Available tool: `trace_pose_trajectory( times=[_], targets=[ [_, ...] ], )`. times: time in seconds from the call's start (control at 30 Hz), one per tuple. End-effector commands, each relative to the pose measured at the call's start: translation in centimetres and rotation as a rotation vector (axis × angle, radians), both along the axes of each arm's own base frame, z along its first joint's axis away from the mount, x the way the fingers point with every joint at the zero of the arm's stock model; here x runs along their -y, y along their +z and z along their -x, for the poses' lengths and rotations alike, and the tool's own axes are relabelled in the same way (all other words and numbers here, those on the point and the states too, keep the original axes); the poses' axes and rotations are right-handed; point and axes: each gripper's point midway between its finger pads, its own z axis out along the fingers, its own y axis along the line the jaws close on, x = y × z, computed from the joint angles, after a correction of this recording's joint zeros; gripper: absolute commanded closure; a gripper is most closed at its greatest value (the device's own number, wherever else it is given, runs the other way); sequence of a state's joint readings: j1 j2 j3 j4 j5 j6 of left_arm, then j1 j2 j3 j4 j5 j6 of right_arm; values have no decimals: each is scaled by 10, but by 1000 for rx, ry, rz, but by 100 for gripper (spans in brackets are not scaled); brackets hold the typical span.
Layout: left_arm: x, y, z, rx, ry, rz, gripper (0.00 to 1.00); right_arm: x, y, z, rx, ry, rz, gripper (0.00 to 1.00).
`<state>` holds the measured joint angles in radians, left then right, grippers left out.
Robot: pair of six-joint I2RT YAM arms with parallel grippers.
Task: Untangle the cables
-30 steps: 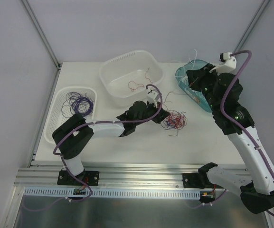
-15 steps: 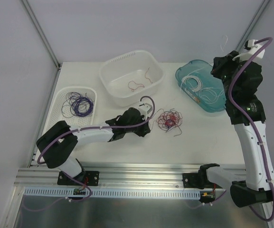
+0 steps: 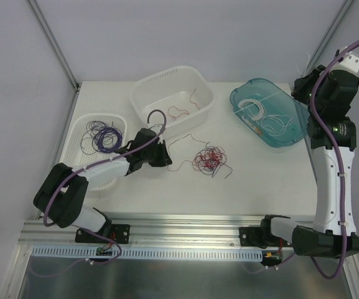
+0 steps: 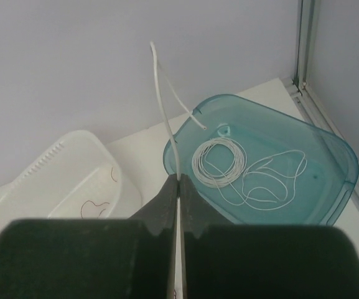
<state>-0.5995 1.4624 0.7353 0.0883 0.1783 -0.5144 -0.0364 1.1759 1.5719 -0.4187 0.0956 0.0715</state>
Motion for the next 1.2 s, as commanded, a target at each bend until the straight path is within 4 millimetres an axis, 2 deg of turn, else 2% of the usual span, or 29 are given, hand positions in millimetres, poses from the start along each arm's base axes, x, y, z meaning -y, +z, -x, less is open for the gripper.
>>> trace_pose_trajectory(
  times=[0.0, 0.07, 0.23, 0.33, 0.37, 0.43, 0.47, 0.5, 0.53, 0.57, 0.6, 0.63, 0.67, 0.7, 0.73, 0.77, 0.8, 0.9, 1.03, 1.1, 1.17],
  targets=[
    [-20, -7, 19, -128, 57, -8, 100, 23, 45, 3, 126, -59, -9, 99],
    [-27, -7, 16, -126, 71, -46, 100, 29, 45, 1, 121, -73, -10, 99],
    [-39, -9, 19, -113, 46, -117, 99, 45, 63, 0, 151, -96, -31, 99],
    [-35, 2, 21, -63, -45, -106, 100, 27, 50, -10, 107, 9, -71, 99],
    [-31, 9, 19, -38, -72, -95, 100, 13, 41, -12, 85, 84, -98, 99],
    [-22, 20, 19, 4, -152, -76, 100, -7, 21, -15, 43, 161, -146, 99],
    [-16, 29, 16, 31, -181, -66, 100, -15, -11, -18, -31, 187, -170, 99],
    [-13, 34, 15, 56, -221, -62, 100, -33, -25, -16, -67, 233, -179, 99],
    [-10, 38, 14, 72, -241, -59, 100, -42, -36, -10, -90, 254, -184, 97],
    [-4, 46, 11, 97, -258, -51, 98, -51, -73, -7, -177, 273, -200, 88],
    [-1, 49, 11, 111, -288, -47, 98, -69, -88, -1, -216, 316, -198, 82],
    [1, 51, 10, 116, -302, -44, 97, -75, -102, 6, -252, 332, -193, 77],
    [5, 55, 8, 129, -316, -37, 97, -83, -132, 15, -335, 353, -181, 63],
    [8, 56, 8, 133, -337, -29, 97, -99, -147, 23, -381, 404, -159, 56],
    [10, 53, 9, 120, -352, -26, 97, -107, -158, 29, -420, 434, -143, 49],
    [12, 54, 9, 120, -361, -22, 97, -112, -171, 39, -469, 473, -99, 37],
    [14, 54, 9, 120, -368, -22, 98, -124, -183, 48, -507, 521, -72, 33],
    [18, 50, 13, 98, -398, -17, 98, -142, -192, 66, -522, 655, 27, 27],
    [23, 49, 18, 90, -440, -13, 97, -173, -182, 84, -462, 878, 115, 25],
    [25, 49, 22, 86, -464, -7, 97, -194, -180, 94, -443, 1010, 131, 25],
    [26, 51, 24, 84, -476, -3, 97, -206, -180, 97, -425, 1078, 161, 25]
  ],
)
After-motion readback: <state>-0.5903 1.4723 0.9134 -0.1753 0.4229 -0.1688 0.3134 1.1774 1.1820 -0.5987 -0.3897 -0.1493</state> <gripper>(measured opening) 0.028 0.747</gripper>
